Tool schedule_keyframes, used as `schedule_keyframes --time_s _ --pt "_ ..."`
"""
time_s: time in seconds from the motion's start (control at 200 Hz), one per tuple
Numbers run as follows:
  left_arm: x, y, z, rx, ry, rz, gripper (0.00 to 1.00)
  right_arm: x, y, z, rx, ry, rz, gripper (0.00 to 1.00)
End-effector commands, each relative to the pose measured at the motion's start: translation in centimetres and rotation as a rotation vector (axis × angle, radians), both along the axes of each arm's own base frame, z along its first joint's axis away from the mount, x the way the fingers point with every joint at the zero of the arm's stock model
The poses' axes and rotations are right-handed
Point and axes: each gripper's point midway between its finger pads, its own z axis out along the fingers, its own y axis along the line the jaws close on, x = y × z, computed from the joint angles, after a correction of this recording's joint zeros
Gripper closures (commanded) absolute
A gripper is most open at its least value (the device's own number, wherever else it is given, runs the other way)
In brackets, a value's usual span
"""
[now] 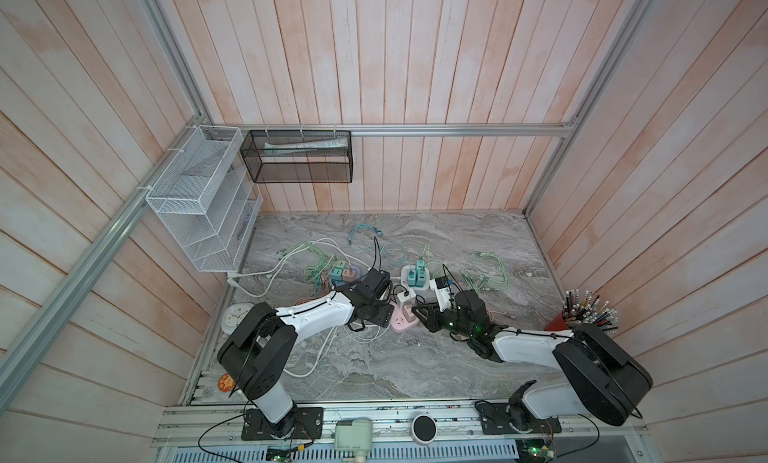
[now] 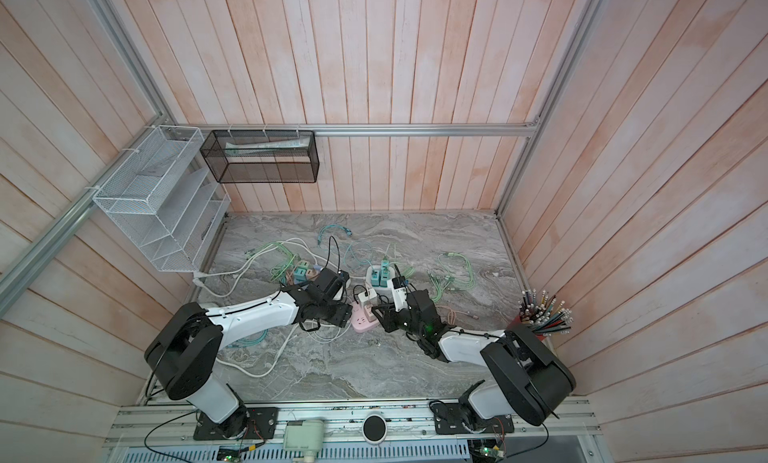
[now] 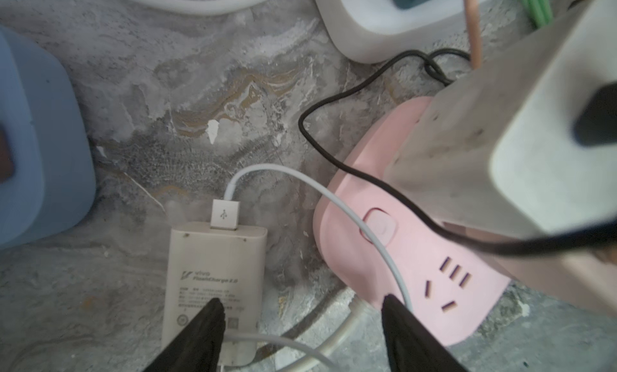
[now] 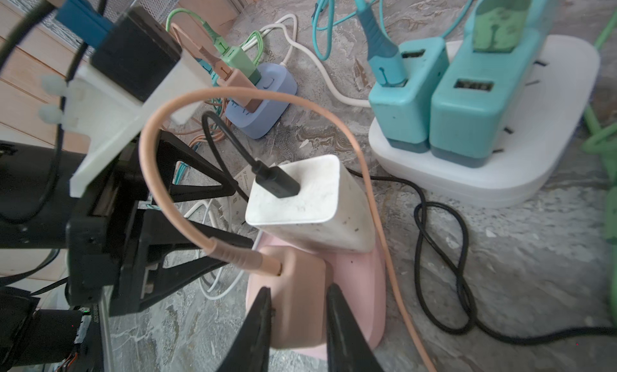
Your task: Pull the plug off the socket
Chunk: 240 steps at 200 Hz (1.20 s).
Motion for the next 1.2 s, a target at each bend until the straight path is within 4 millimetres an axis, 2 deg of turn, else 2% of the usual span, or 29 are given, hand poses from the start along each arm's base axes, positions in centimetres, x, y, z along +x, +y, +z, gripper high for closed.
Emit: schedule_keyframes --time_s 0.0,0.21,0.515,0.89,1.195 --pt "0.6 -1.2 0.7 -0.040 -0.018 -0.014 0.24 -1.2 -1.6 -2.5 -0.132 0.051 -0.021 0.72" --pt "0.6 -1.5 0.1 -0.051 0.000 -0.011 0.24 -1.9 -2.1 -2.0 -0.139 0.017 -0.028 0.66" --pt "0.6 -1.9 0.0 -0.074 0.013 -0.005 0.24 -2.1 -1.2 -0.5 -0.144 -0.049 -0.015 0.60" --pt "0.2 -2.1 -0.7 -0.077 0.036 -0.006 0.24 -2.2 0.3 -1.6 -0.242 -0.060 -0.018 0.59" --pt "-0.1 -1.7 -1.1 -0.065 0.043 -0.001 0.25 -1.2 1.0 -2.5 -0.321 -0.066 -0.060 0.61"
